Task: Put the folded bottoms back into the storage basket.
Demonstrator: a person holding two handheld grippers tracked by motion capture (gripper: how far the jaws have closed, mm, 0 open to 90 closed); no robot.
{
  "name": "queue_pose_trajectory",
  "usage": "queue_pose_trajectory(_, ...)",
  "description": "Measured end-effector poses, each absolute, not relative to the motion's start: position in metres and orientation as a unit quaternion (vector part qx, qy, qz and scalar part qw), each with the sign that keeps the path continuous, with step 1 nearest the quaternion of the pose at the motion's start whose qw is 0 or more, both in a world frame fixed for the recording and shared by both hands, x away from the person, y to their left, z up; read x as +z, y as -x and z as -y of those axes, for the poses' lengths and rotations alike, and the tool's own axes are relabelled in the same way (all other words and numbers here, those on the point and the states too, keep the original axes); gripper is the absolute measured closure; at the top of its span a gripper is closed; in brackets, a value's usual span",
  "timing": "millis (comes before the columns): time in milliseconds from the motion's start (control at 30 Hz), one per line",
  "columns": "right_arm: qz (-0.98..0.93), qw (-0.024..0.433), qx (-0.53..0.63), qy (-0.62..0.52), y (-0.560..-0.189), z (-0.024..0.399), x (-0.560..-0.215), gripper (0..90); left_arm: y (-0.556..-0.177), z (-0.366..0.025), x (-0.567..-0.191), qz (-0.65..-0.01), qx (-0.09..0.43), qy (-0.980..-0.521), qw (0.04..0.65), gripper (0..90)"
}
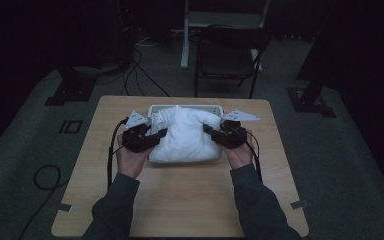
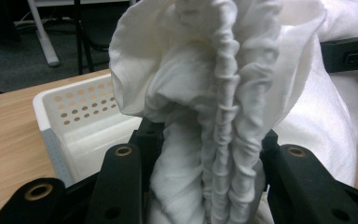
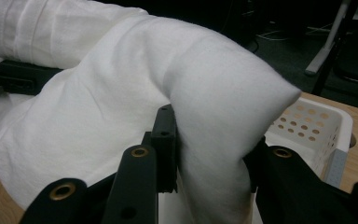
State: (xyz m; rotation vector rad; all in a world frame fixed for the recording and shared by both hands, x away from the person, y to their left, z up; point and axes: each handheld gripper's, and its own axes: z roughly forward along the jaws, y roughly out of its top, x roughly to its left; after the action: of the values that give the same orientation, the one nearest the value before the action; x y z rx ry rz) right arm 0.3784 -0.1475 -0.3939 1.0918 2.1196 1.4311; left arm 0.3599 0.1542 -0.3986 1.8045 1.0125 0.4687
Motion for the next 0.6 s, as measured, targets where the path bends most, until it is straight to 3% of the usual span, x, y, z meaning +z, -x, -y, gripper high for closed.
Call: queue_pose_trajectory(600,-0.750,0.187,0.501,-0.391,-0.390,0.147,-0.390,68.6,-0.374,-0.153,-0.398,-0.422,0.186,-0.740,0.491,59.6)
